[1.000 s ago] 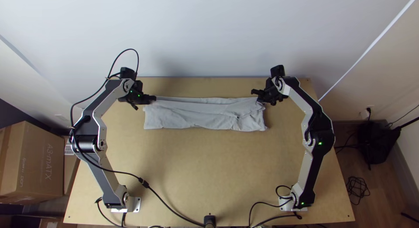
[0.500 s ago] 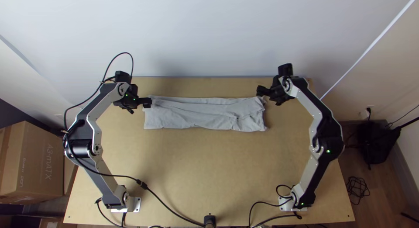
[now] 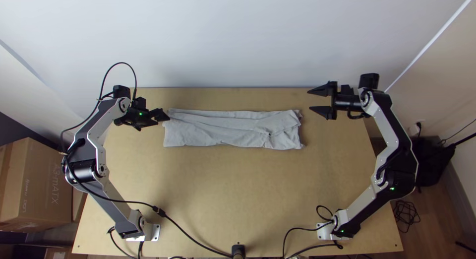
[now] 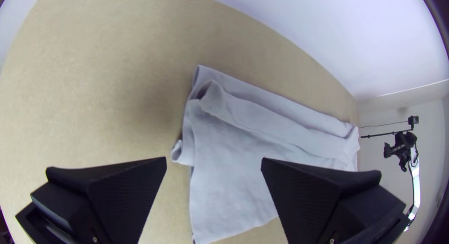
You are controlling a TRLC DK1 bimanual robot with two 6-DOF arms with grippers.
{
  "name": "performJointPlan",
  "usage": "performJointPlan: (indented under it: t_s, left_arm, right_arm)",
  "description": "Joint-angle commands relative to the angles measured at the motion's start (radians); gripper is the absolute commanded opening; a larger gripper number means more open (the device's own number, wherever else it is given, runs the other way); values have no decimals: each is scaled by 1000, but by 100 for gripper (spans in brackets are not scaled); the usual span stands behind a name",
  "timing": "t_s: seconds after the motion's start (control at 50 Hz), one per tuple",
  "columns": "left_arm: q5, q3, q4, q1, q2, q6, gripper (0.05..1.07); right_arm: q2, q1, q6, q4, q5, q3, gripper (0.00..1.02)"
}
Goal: Fold the t-shirt
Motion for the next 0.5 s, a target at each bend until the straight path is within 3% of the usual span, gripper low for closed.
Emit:
performJointPlan:
  t_s: [0.0, 0.06, 0.48]
  left_arm:
    - [21, 9, 17, 9, 62, -12, 102]
    - [29, 34, 19, 9, 87, -12, 102]
    - [52, 166, 10, -45, 237, -6, 102]
  right_arm:
    - [-46, -34, 56, -3, -134, -8, 99]
    - [-55, -37, 54, -3, -171, -10, 99]
    - [-63, -36, 41, -3, -174, -13, 99]
